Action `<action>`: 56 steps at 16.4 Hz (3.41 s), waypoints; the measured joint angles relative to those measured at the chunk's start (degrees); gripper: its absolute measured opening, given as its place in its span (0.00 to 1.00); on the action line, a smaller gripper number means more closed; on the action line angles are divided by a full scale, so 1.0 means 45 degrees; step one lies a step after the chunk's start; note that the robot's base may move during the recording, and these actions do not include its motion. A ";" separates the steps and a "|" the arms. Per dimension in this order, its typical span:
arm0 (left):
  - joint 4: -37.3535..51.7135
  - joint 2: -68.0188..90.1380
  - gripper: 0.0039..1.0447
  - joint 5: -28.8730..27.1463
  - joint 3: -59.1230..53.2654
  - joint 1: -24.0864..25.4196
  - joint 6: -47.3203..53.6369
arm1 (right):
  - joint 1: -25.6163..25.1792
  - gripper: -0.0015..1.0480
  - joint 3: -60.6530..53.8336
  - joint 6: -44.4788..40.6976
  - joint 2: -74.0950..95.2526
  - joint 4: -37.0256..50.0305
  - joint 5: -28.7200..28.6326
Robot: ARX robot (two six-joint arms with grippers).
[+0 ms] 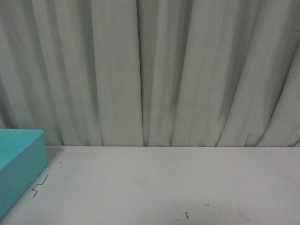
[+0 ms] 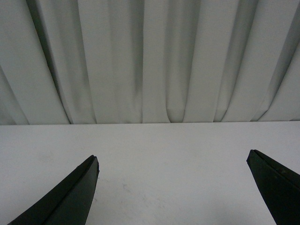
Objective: Wind up and store yellow beetle toy
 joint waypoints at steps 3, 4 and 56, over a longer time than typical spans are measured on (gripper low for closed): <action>0.0000 -0.0005 0.73 0.0000 0.0000 0.0000 0.0000 | 0.0005 0.94 0.0000 0.0000 0.0000 0.0000 -0.0005; 0.0000 -0.0005 0.85 0.0000 0.0000 0.0000 0.0000 | 0.0000 0.94 0.0000 0.0000 0.0005 0.0000 0.0000; -0.0019 -0.0010 0.94 0.0010 0.0000 0.0000 -0.0005 | 0.0000 0.94 0.0000 0.0000 0.0005 0.0005 0.0005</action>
